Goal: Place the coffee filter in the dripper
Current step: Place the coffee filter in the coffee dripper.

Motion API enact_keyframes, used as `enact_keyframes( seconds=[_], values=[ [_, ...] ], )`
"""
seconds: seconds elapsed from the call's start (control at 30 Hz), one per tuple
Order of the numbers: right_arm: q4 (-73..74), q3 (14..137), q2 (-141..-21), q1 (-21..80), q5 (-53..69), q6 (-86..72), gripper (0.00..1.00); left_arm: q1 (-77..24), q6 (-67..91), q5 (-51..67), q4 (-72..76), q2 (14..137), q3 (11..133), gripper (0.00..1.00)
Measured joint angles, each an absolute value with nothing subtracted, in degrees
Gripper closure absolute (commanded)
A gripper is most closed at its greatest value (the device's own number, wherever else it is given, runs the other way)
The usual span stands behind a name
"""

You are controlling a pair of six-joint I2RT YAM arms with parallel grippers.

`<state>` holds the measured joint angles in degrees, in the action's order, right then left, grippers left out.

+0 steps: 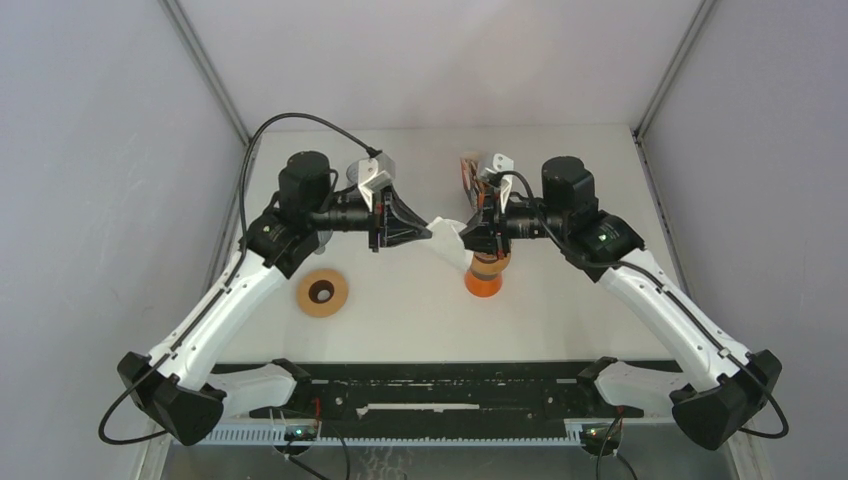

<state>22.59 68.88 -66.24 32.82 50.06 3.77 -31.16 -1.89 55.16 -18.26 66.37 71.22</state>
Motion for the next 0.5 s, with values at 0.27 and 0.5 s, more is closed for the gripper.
enact_keyframes(
  seconds=[0.27, 0.5],
  values=[
    [26.7, 68.9, -62.7, 33.0, 37.0, 2.4, 1.00, -31.2, 2.5, 45.4, -14.9, 66.3, 69.3, 0.33],
    [35.1, 73.0, -64.2, 33.0, 22.7, -1.3, 1.00, -31.3, 9.6, 29.4, -13.7, 65.5, 68.8, 0.24]
  ],
)
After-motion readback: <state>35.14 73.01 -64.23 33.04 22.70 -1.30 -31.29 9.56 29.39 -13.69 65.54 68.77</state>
